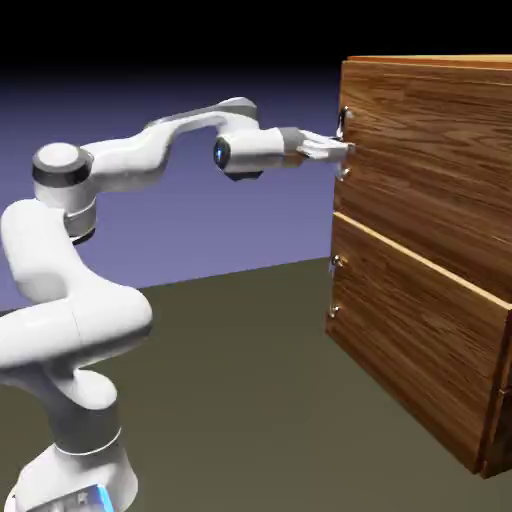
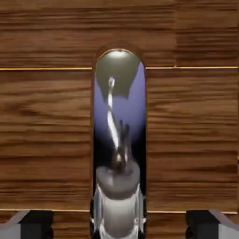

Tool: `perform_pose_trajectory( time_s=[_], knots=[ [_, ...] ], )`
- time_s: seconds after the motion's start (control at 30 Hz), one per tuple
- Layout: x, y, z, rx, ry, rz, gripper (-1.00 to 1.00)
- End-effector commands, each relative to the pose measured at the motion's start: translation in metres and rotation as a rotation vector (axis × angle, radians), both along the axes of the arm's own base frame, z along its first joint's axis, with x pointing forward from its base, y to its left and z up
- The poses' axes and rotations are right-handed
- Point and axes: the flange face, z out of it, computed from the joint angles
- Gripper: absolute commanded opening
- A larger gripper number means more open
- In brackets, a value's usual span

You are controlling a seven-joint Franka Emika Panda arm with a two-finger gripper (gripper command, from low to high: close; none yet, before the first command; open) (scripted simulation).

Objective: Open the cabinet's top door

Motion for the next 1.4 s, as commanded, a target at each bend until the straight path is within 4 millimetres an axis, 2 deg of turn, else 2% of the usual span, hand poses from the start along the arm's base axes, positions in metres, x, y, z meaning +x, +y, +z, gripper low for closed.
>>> perform_pose_trajectory(
  time_s=[0.0,0.2,0.27,0.53,0.63,1.0,1.37],
  knots=[
    [-0.008,-0.002,0.000,0.000,-0.001,0.017,-1.00],
    [-0.056,-0.020,0.000,0.000,-0.001,0.119,-1.00],
    [-0.060,-0.023,-0.001,-0.001,-0.007,0.133,-1.00],
    [-0.058,-0.022,-0.001,0.000,-0.005,0.126,-1.00],
    [-0.077,-0.029,0.000,0.000,0.000,0.163,-1.00],
    [-0.156,-0.077,0.000,0.000,0.000,0.346,-1.00],
    [-0.234,-0.148,0.000,0.000,0.000,0.554,-1.00]
  ],
)
